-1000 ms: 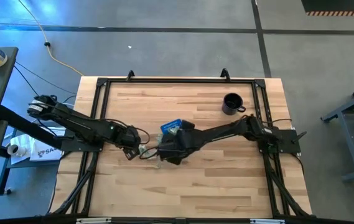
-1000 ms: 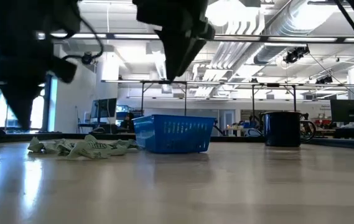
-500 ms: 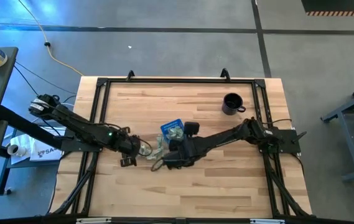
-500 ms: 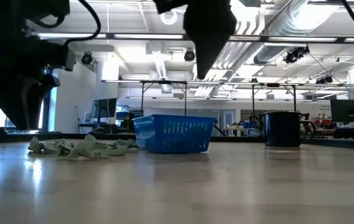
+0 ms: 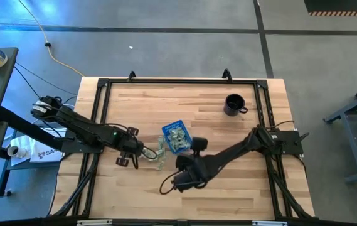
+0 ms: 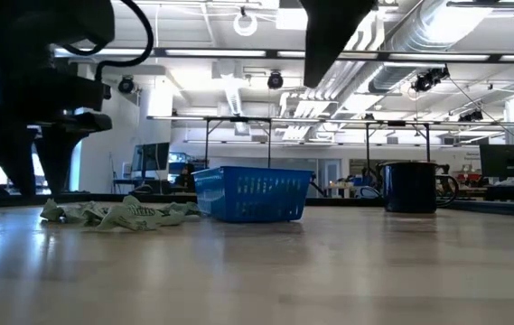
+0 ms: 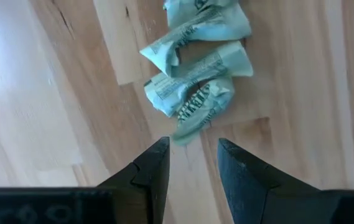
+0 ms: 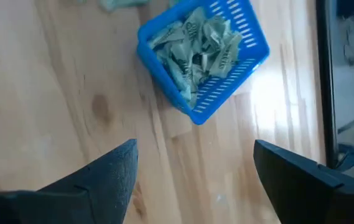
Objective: Pick and place Stevia / Truvia into bins
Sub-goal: Put the stevia packet into the basket
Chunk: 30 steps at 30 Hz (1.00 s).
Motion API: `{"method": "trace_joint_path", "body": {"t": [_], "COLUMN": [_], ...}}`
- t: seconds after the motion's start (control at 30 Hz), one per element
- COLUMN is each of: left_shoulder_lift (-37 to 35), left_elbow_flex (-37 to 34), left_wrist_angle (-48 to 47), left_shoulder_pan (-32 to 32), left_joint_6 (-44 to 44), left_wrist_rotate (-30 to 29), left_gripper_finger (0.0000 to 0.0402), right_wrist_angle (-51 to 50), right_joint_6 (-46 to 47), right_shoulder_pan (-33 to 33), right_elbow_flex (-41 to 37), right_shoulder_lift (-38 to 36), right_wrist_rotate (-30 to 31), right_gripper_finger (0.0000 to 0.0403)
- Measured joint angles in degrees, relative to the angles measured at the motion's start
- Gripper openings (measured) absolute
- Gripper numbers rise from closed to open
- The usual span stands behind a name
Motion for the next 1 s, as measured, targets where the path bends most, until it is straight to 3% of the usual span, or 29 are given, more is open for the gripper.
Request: {"method": "trace_joint_path", "body": {"t": [0.13, 0.3, 0.67, 0.77, 0.93, 1.0], "left_shoulder_lift": [0.19, 3.33, 7.72, 7.53, 7.67, 7.90], "left_elbow_flex": [0.00, 0.00, 0.09, 0.09, 1.09, 2.37], "left_wrist_angle": [0.85, 0.59, 3.67, 3.60, 4.28, 4.13], "left_shoulder_pan": [2.68, 5.73, 5.79, 5.75, 5.79, 5.80], "left_joint_6": [4.66, 8.86, 11.31, 11.18, 11.07, 10.67], "left_wrist_rotate": [0.10, 3.71, 5.69, 5.86, 6.81, 7.42], "left_gripper_finger": [0.0168, 0.0168, 0.0163, 0.0128, 0.0026, 0.0022], "right_wrist_angle": [-0.01, -0.01, -0.04, -0.04, -0.04, -0.04], "right_joint_6": [6.51, 10.68, 13.10, 13.70, 14.22, 15.26], "right_shoulder_pan": [2.36, 4.63, 5.71, 5.68, 6.46, 6.97], "right_elbow_flex": [0.00, 0.00, 0.00, 0.00, 0.00, 0.00], "right_shoulder_lift": [0.00, 0.00, 0.04, 0.04, 0.04, 0.04], "right_wrist_rotate": [3.14, 2.49, 1.64, 0.50, -0.31, -0.88], "right_gripper_finger": [0.0307, 0.0307, 0.0307, 0.0307, 0.0307, 0.0307]}}
